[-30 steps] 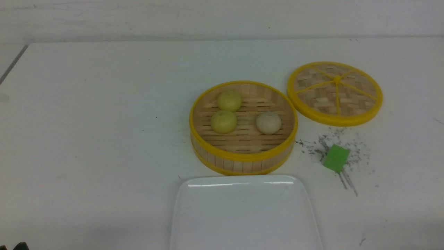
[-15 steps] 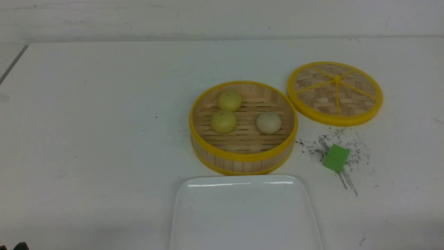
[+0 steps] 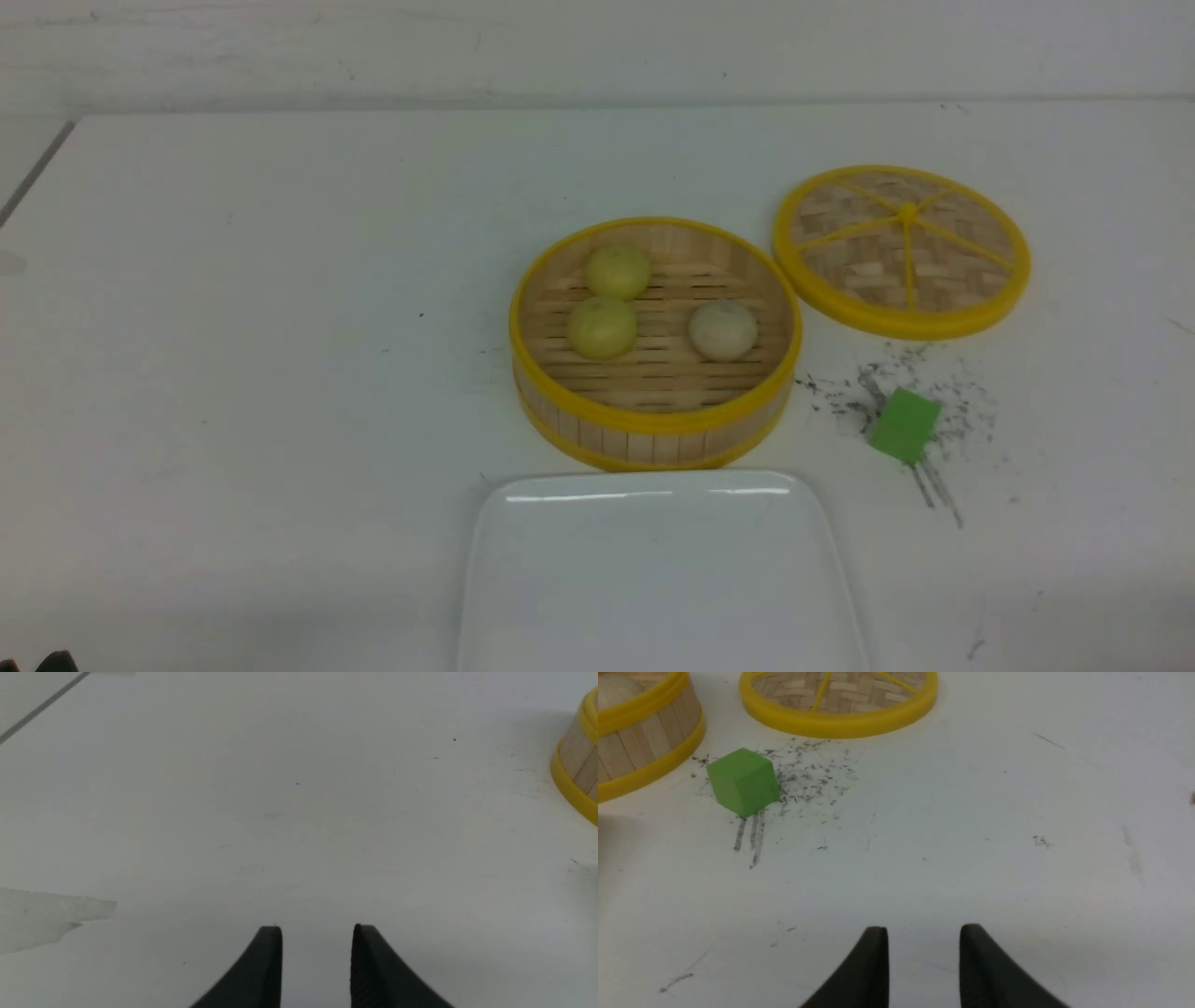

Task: Put the steamed buns into the plate on the white tablecloth.
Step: 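Reach toward a bun in the bamboo steamer with the right gripper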

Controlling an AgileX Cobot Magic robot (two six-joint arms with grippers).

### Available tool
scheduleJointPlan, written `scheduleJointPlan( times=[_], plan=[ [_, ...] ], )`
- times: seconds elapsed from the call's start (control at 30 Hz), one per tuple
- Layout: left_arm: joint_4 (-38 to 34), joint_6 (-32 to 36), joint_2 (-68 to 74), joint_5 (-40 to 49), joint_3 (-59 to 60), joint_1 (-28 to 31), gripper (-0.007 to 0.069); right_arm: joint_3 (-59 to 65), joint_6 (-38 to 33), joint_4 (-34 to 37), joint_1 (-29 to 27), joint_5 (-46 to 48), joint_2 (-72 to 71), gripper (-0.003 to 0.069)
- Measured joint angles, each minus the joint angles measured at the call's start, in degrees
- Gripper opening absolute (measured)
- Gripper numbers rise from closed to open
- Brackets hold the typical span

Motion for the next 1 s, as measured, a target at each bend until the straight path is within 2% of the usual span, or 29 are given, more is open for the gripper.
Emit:
scheduleJointPlan(
  times=[0.4, 0.57, 0.77, 0.87, 1.0],
  plan=[
    [0.0, 0.0, 0.0, 0.0, 0.0, 0.0, 0.024, 0.0, 0.0, -2.29, 0.0, 0.11, 0.0, 0.024],
    [-1.47, -1.49, 0.0, 0.0, 0.0, 0.0, 0.024, 0.02, 1.23, -0.12, 0.0, -0.33, 0.0, 0.024],
    [-25.35, -22.12, 0.0, -0.04, 0.0, 0.0, 0.024, 0.46, 19.08, 24.94, 0.0, -4.65, 0.0, 0.024],
    [-32.2, -29.41, 0.0, 0.15, 0.07, 0.0, 0.024, 0.46, 23.36, 31.18, 0.0, -5.15, 0.0, 0.024],
    [-35.15, -33.63, 0.0, -0.45, 0.07, 0.0, 0.0239, 0.46, 24.74, 34.08, 0.0, -5.83, 0.0, 0.024]
  ],
)
